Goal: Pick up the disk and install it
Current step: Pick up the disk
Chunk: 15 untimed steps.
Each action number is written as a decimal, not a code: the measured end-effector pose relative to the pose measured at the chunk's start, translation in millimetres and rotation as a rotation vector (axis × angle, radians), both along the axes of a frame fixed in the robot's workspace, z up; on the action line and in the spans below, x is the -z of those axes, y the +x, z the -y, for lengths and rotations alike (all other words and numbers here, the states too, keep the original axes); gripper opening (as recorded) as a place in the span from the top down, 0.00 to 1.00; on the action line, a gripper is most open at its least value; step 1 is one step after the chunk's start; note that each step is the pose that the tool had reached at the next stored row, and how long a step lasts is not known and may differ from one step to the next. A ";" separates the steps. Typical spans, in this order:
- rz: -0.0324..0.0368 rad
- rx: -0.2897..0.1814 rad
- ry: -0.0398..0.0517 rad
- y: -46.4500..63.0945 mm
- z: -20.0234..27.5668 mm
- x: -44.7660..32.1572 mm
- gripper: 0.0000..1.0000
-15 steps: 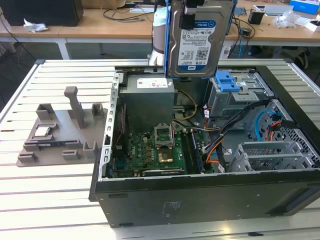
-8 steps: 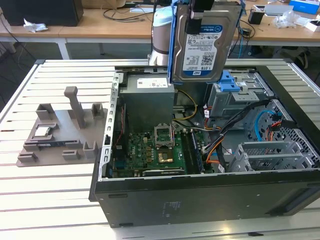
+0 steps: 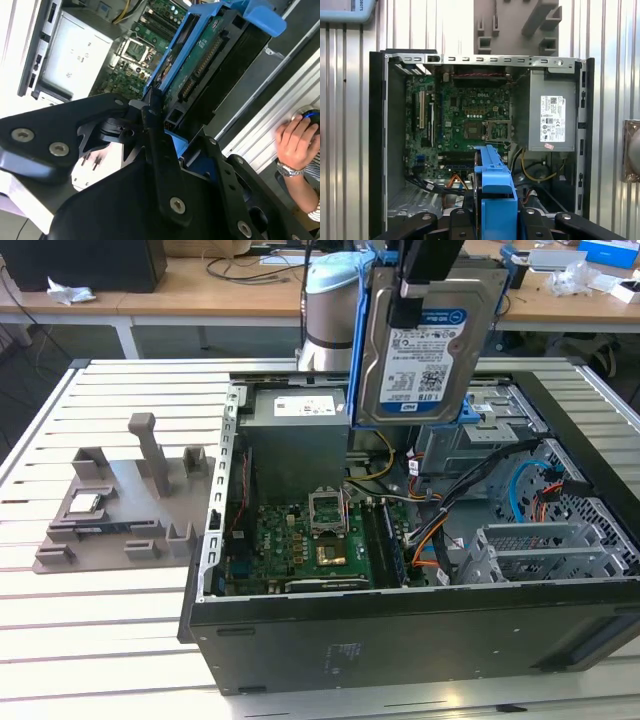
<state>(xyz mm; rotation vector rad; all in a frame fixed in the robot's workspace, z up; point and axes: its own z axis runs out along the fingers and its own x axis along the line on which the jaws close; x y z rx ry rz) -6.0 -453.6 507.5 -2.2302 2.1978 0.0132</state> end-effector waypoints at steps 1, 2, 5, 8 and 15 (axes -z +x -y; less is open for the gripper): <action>0.0000 0.000 -0.0001 0.6 2.9 0.2 0.63; 0.0000 0.000 -0.0001 1.2 6.3 0.4 0.63; 0.0000 0.000 -0.0001 3.4 17.9 1.2 0.63; 0.0000 0.000 0.0000 5.4 29.5 1.8 0.63; 0.0000 0.000 0.0000 10.5 60.1 3.2 0.63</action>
